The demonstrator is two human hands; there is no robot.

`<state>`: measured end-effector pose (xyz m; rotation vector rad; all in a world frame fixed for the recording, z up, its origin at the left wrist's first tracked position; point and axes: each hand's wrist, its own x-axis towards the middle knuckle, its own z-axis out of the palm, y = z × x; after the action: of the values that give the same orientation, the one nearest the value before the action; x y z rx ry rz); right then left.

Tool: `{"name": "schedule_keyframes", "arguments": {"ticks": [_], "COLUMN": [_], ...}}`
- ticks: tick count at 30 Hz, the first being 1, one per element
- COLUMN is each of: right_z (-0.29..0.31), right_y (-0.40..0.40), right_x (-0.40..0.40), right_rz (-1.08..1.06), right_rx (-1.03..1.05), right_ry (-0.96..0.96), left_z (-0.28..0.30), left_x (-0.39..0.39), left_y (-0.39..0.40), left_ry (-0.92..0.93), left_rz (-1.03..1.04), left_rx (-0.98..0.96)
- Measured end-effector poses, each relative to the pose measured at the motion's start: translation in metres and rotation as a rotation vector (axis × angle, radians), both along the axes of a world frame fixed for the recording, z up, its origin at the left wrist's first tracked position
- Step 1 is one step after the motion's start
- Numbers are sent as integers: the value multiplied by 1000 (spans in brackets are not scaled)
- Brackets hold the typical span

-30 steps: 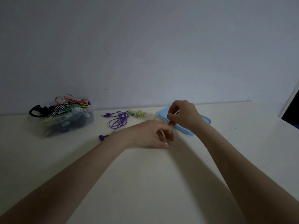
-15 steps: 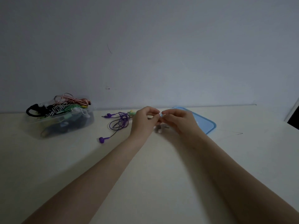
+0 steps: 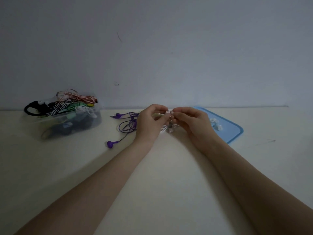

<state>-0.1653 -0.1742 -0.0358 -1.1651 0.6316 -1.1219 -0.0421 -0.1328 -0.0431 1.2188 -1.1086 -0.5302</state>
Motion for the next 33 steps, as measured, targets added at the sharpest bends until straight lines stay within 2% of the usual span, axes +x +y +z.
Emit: {"name": "schedule_keyframes", "arguments": {"ticks": [6,12,19,27,33], "right_z": [3,2,3,5,5], "right_y": [2,2,2,1,1], "right_x": [-3,-4,-6,-8,-10], "right_rz": [74,78,101,122,159], "right_rx": [47,53,89,171,150], "right_ry": [-66,-56,-68,-75,-51], "left_z": [-1,0,3,2,2], "left_x": [1,1,5,7,7], "left_y": [4,5,10,9,9], "left_ry": [-68,-59,-171,-137,-155], "left_rz": [-26,-43,-11,-54,-58], "left_rx": [3,2,-22,-15,-39]}}
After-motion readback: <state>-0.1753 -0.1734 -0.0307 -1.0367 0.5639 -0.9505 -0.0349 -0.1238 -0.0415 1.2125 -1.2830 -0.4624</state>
